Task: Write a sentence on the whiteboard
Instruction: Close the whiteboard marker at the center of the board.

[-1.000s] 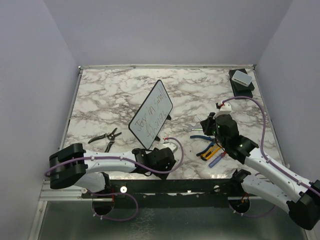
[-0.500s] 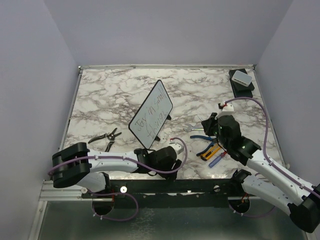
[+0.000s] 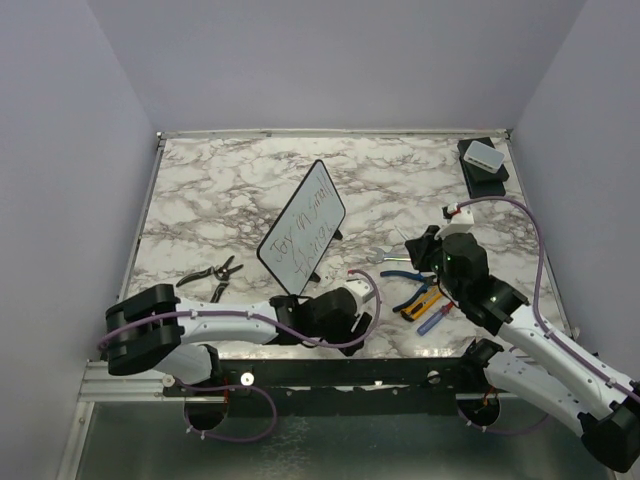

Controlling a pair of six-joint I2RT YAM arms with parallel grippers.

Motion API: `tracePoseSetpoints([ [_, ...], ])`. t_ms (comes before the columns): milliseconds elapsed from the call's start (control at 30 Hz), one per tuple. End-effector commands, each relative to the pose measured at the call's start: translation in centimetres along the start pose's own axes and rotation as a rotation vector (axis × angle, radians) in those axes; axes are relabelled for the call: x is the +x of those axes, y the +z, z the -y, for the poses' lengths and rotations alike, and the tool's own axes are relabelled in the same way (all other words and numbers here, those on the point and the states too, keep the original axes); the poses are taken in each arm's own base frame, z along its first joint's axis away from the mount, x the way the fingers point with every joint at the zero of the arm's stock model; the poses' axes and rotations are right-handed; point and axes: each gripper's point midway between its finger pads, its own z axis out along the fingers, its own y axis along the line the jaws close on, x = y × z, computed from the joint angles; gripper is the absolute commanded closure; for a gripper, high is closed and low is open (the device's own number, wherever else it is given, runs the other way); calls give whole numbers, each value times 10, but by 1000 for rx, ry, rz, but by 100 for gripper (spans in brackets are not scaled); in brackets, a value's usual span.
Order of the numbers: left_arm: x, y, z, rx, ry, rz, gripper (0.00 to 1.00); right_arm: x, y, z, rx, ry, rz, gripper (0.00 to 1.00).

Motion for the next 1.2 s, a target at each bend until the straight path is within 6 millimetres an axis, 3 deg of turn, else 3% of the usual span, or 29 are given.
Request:
tracePoseSetpoints([
  [0, -29, -27, -9, -26, 95, 96, 34, 6, -3, 6, 17, -12, -21, 100],
  [133, -19, -37, -33, -58, 120, 28, 34, 5, -4, 7, 20, -33, -28, 99],
  [333, -11, -30, -46, -80, 183, -88, 37, -2, -8, 5, 12, -39, -15, 99],
  [567, 0, -18, -42, -49, 197, -164, 41, -6, -12, 6, 9, -33, 5, 99],
  [800, 26, -17, -41, -7, 181, -242, 46, -3, -14, 10, 19, -35, 8, 99],
  [1167, 37, -14, -37, 12, 162, -281, 50, -3, -9, 6, 8, -36, 4, 99],
])
